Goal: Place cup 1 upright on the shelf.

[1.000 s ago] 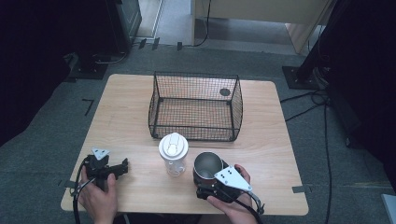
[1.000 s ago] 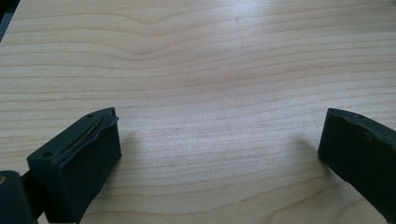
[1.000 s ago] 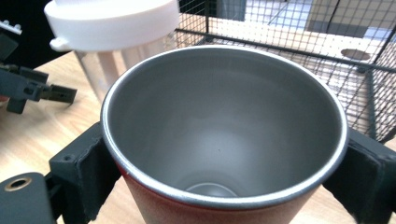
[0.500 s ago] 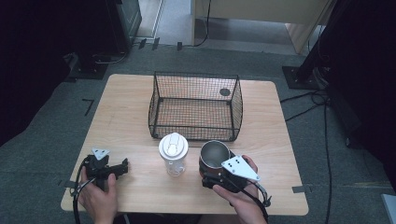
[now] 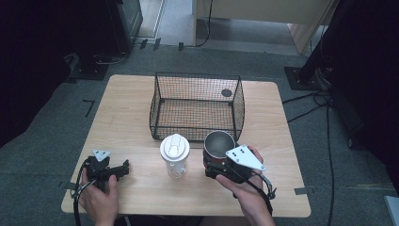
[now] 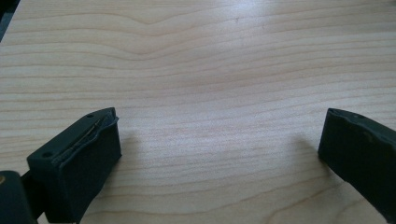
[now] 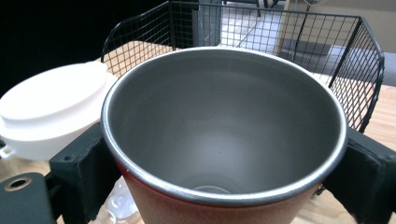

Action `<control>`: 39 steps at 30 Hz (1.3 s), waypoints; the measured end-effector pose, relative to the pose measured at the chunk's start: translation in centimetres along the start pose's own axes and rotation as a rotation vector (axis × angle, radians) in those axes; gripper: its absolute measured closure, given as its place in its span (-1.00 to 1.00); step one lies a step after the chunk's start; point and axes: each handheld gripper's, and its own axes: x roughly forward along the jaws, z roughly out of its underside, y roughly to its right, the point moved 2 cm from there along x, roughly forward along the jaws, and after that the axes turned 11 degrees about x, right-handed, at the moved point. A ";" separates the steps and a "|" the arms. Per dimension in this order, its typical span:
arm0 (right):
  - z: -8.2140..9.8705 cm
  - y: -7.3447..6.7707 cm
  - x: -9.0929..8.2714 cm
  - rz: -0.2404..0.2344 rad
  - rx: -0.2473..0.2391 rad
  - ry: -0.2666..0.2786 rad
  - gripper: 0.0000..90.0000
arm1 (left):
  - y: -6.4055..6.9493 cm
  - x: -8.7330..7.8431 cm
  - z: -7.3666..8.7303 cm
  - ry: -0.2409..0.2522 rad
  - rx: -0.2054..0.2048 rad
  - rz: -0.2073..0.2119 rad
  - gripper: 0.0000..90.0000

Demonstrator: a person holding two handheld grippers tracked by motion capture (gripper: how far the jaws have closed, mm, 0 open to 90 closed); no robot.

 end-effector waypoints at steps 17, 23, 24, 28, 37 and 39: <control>-2.4 -0.1 0.6 0.017 -0.012 0.036 -0.84 | 0.0 0.0 0.0 0.002 -0.002 -0.001 -1.00; -3.1 0.0 0.9 0.019 -0.005 0.069 -0.84 | 0.0 0.0 0.0 0.001 -0.001 -0.001 -1.00; -3.1 0.0 0.9 0.019 -0.005 0.069 -0.84 | 0.0 0.0 0.0 0.002 -0.002 -0.001 -1.00; -3.5 0.0 1.3 0.022 -0.011 0.120 -0.84 | 0.0 0.0 0.0 0.001 -0.002 -0.001 -1.00; -4.3 0.2 2.4 0.024 0.023 0.185 -0.84 | 0.0 0.0 0.0 0.002 -0.003 -0.001 -1.00; -4.4 0.3 2.6 0.026 0.021 0.194 -0.84 | 0.0 0.0 0.0 0.001 -0.001 -0.001 -1.00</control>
